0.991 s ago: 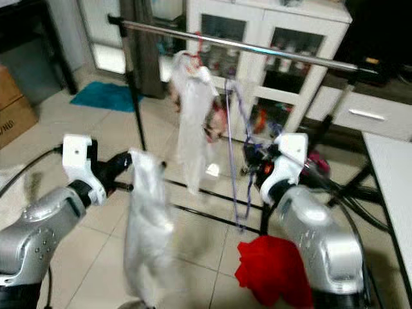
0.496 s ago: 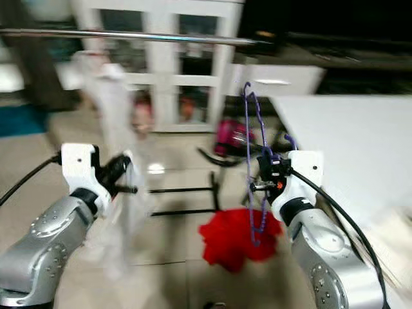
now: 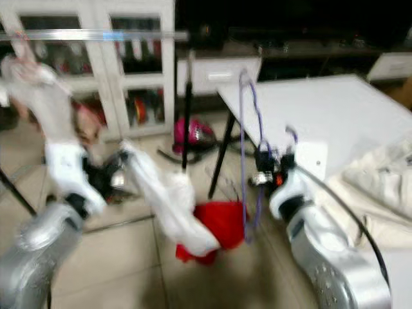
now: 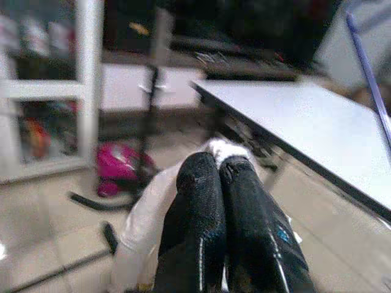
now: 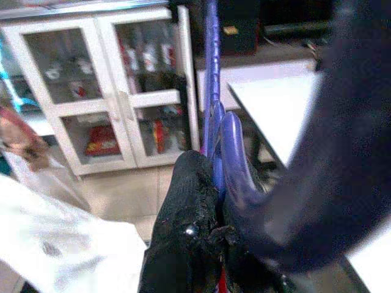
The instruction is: Hang hanger
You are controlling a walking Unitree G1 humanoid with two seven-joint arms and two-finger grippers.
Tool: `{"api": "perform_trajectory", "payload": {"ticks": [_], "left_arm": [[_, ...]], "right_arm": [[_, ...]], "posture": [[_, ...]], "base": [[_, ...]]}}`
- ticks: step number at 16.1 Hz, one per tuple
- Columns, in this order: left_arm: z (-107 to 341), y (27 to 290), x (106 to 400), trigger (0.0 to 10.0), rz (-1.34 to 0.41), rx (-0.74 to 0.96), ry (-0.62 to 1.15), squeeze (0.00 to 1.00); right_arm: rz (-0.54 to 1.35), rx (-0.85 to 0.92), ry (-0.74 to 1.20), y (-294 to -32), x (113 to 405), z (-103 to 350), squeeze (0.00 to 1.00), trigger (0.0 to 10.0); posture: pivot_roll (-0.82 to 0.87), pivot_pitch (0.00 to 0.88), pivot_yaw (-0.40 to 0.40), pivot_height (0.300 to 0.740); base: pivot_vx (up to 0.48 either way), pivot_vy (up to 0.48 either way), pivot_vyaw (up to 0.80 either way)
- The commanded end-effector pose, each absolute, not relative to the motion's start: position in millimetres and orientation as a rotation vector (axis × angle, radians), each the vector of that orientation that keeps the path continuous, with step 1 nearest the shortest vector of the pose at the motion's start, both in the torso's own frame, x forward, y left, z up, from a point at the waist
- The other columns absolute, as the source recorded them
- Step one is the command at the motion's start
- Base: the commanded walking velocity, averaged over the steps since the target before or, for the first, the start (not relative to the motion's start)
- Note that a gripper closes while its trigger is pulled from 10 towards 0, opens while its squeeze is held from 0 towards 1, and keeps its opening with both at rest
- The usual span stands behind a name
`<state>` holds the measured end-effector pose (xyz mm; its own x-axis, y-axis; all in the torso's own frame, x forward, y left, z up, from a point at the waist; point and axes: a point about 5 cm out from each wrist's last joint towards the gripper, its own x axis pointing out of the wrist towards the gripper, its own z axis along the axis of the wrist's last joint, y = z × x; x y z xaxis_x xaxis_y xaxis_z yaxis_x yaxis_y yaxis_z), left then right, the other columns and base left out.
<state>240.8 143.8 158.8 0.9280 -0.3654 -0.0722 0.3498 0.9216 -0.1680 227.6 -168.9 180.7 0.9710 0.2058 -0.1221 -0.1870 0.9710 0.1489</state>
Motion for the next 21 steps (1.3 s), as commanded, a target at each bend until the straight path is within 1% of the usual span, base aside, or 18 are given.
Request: {"api": "perform_trajectory", "payload": {"ticks": [1,3,5,7,10,12,16,21], "left_arm": [[166,148,243,10.0,-0.355,-0.121,0.072,0.00],[168,153,246,10.0,-0.318,-0.111,0.061,0.00],[168,151,246,10.0,-0.320,-0.111,0.060,0.00],[168,143,243,10.0,-0.372,-0.078,0.065,0.00],[169,141,246,10.0,-0.413,-0.081,0.055,0.00],[172,138,249,10.0,-0.442,-0.067,0.041,0.00],[172,133,247,10.0,-0.466,-0.062,0.049,0.00],[171,133,249,10.0,-0.474,-0.053,0.053,0.00]], "right_arm": [[0.200,0.106,0.139,-167,228,183,0.00,10.0],[0.169,0.113,0.136,-166,231,187,0.00,10.0],[0.169,0.118,0.127,-166,231,188,0.00,10.0],[0.118,0.091,0.129,-171,232,185,0.00,10.0],[0.148,0.105,0.137,-164,229,185,0.00,10.0],[0.144,0.107,0.128,-164,229,188,0.00,10.0],[0.119,0.112,0.128,-164,227,186,0.00,10.0],[0.113,0.124,0.147,-161,225,182,0.00,10.0]], "posture": [[0.04,0.008,-0.058,0.740],[0.03,0.012,-0.065,0.740],[0.03,0.014,-0.062,0.740],[0.04,0.016,-0.052,0.740],[0.02,0.006,-0.030,0.740],[0.02,0.012,-0.030,0.740],[0.02,0.009,-0.013,0.740],[0.02,0.013,-0.008,0.740]], "base": [[0.000,0.000,-0.80],[0.000,0.000,-0.78],[0.000,0.000,-0.78],[0.000,0.000,-0.79],[0.000,0.000,-0.79],[0.000,0.000,-0.80],[0.000,-0.376,-0.80],[0.000,-0.437,-0.80]]}}
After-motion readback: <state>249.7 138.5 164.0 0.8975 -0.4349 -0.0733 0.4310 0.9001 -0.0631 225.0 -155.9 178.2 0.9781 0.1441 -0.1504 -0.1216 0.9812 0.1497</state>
